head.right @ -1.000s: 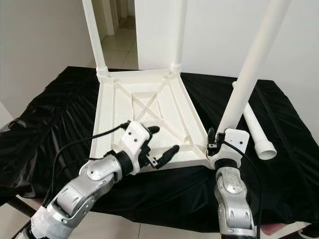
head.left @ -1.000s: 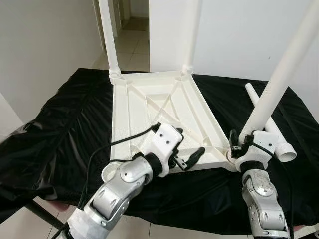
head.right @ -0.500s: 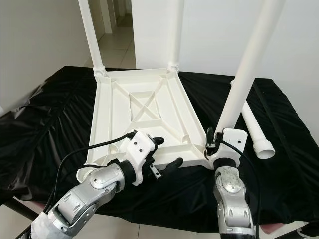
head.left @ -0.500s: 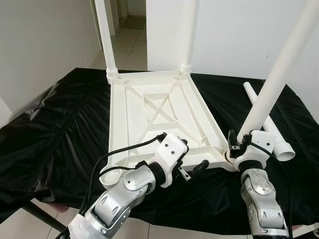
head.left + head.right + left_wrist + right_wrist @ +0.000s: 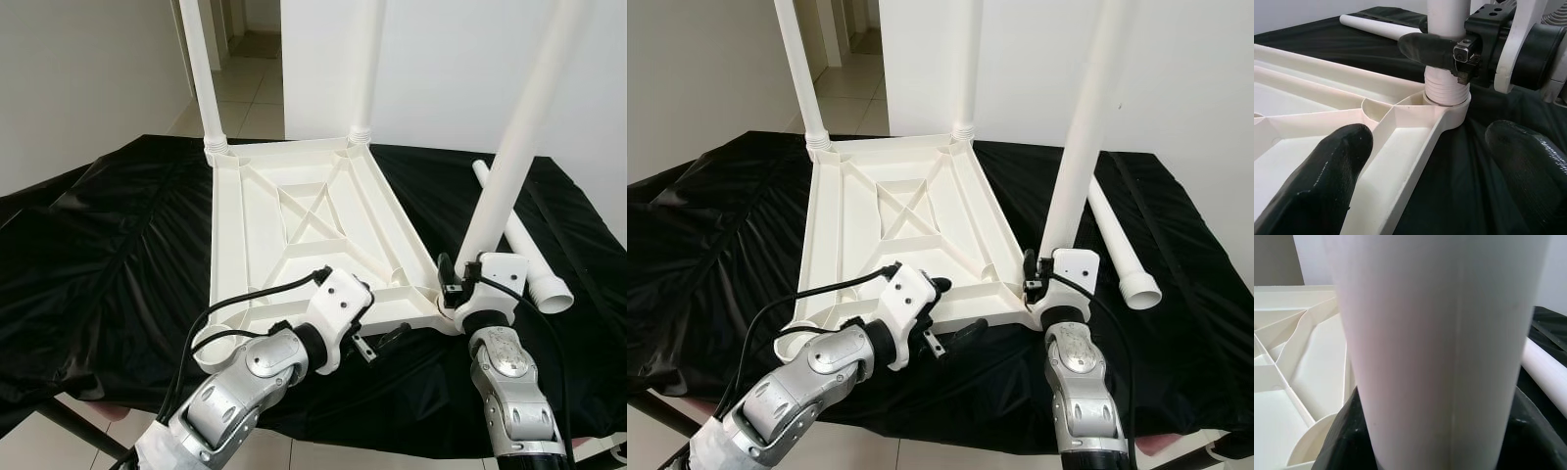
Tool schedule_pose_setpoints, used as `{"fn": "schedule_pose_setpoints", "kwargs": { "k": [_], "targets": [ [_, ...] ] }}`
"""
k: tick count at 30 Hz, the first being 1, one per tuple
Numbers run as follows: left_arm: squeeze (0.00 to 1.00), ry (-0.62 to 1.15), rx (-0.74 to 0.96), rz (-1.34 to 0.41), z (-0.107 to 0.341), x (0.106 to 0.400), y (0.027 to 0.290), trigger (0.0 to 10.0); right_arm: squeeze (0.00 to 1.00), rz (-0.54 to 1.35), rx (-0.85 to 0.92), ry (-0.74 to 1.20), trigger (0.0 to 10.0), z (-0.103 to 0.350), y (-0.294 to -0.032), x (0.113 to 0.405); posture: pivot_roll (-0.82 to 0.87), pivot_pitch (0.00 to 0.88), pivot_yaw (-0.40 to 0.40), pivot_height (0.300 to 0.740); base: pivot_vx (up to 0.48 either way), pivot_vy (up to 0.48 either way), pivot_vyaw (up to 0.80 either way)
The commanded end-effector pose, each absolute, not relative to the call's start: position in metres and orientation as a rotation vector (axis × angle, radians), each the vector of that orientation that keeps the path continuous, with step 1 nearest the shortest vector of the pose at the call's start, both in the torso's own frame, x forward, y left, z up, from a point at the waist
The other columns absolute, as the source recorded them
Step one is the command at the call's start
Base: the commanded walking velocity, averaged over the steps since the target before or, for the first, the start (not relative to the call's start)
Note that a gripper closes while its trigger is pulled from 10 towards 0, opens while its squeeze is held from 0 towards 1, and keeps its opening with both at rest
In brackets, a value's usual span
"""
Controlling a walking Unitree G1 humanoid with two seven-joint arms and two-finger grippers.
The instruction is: Building children table
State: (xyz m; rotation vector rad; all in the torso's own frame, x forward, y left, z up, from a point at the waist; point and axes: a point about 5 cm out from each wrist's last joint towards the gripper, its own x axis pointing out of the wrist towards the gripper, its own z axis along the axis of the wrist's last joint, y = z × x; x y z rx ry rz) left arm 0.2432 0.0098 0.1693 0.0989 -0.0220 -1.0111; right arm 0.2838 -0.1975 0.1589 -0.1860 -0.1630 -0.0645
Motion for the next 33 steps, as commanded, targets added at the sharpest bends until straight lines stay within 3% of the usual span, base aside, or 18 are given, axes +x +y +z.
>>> {"fn": "schedule_pose_setpoints", "kwargs": {
  "k": [1, 15, 33],
  "targets": [
    [0.0, -0.001, 0.114, -1.147, 0.168, 0.236, 0.007, 10.0, 0.0, 0.0, -0.215, -0.144, 10.0, 0.147, -0.192, 0.279, -0.04, 0.049, 0.03, 0.74, 0.0, 0.0, 0.0],
    [0.0, 0.007, 0.12, -1.158, 0.169, 0.236, 0.009, 10.0, 0.0, 0.14, -0.279, -0.122, 10.0, 0.123, -0.19, 0.254, -0.05, 0.056, 0.045, 0.74, 0.0, 0.0, 0.0],
    [0.0, 0.008, 0.124, -1.157, 0.172, 0.236, 0.012, 10.0, 0.0, 0.023, -0.011, -0.011, 10.0, 0.106, -0.198, 0.256, -0.03, 0.073, 0.045, 0.74, 0.0, 0.0, 0.0]
  ]
}}
